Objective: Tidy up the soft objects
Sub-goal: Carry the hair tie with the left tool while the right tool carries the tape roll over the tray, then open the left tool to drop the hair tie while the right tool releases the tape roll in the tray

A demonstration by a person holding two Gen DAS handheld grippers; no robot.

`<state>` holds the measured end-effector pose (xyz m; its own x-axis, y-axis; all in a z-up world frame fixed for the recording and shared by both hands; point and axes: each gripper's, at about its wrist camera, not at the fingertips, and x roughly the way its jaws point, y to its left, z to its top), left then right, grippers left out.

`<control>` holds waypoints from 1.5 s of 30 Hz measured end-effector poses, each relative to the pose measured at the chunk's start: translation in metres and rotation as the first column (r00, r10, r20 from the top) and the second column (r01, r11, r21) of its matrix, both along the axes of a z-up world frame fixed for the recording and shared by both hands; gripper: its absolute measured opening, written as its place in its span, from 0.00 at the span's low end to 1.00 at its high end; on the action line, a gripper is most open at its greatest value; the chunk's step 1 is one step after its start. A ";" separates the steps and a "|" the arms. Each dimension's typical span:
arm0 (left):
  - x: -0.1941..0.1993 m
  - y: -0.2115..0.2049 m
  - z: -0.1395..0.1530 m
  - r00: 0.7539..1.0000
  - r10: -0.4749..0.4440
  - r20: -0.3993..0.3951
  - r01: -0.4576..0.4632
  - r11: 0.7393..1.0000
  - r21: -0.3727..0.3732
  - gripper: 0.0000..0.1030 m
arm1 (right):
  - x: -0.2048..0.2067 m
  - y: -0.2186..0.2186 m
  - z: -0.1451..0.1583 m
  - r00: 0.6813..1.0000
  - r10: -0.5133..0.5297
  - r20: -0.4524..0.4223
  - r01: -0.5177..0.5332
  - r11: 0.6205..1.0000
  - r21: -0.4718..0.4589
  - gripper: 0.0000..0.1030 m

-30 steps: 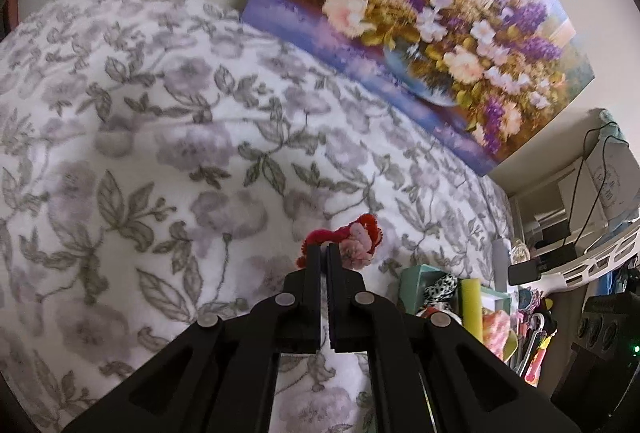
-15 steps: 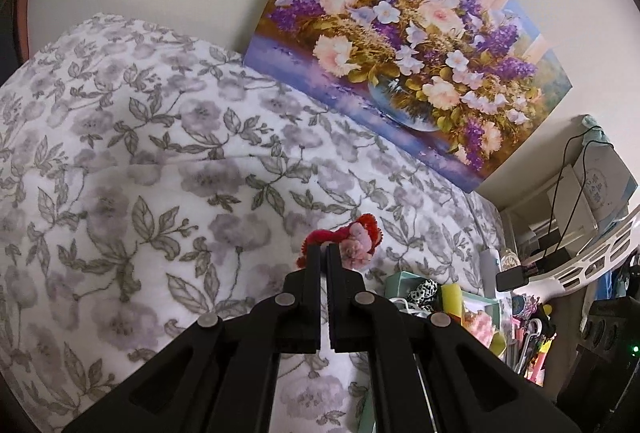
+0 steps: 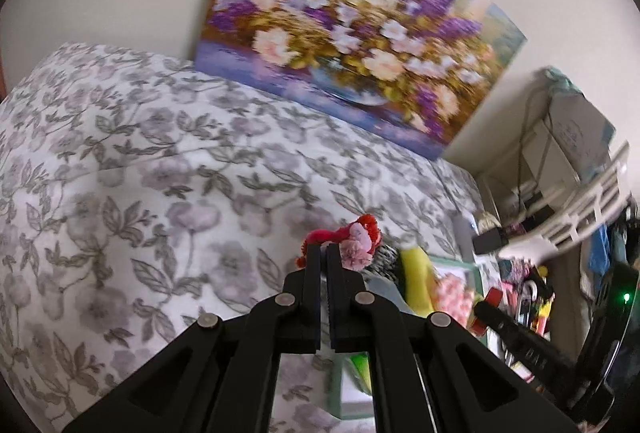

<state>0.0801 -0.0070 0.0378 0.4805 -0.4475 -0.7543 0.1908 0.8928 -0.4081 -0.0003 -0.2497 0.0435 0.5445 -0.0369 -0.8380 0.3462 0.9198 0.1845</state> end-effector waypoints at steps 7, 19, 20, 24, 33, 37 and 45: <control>-0.025 -0.044 0.001 0.995 -0.096 0.001 0.096 0.995 0.032 0.02 | -0.032 -0.040 -0.002 0.995 -0.098 -0.004 0.098 0.995 0.007 0.14; -0.052 -0.106 -0.043 0.960 -0.240 -0.147 0.253 0.965 0.073 0.02 | -0.046 -0.068 -0.054 0.976 -0.157 -0.152 0.169 0.983 0.071 0.14; -0.053 -0.110 -0.049 0.955 -0.248 -0.164 0.263 0.962 0.075 0.02 | -0.045 -0.068 -0.057 0.974 -0.156 -0.162 0.170 0.983 0.073 0.14; -0.055 -0.128 -0.071 0.938 -0.270 -0.220 0.299 0.947 0.115 0.02 | -0.042 -0.068 -0.067 0.971 -0.150 -0.187 0.166 0.983 0.076 0.14; -0.056 -0.145 -0.094 0.917 -0.296 -0.268 0.346 0.924 0.164 0.02 | -0.036 -0.069 -0.079 0.964 -0.141 -0.227 0.157 0.986 0.058 0.15; -0.056 -0.148 -0.098 0.912 -0.302 -0.277 0.356 0.919 0.170 0.02 | -0.034 -0.068 -0.081 0.963 -0.135 -0.232 0.152 0.987 0.057 0.16; -0.054 -0.147 -0.097 0.909 -0.296 -0.294 0.353 0.921 0.163 0.03 | -0.032 -0.066 -0.073 0.970 -0.124 -0.210 0.139 0.989 0.056 0.16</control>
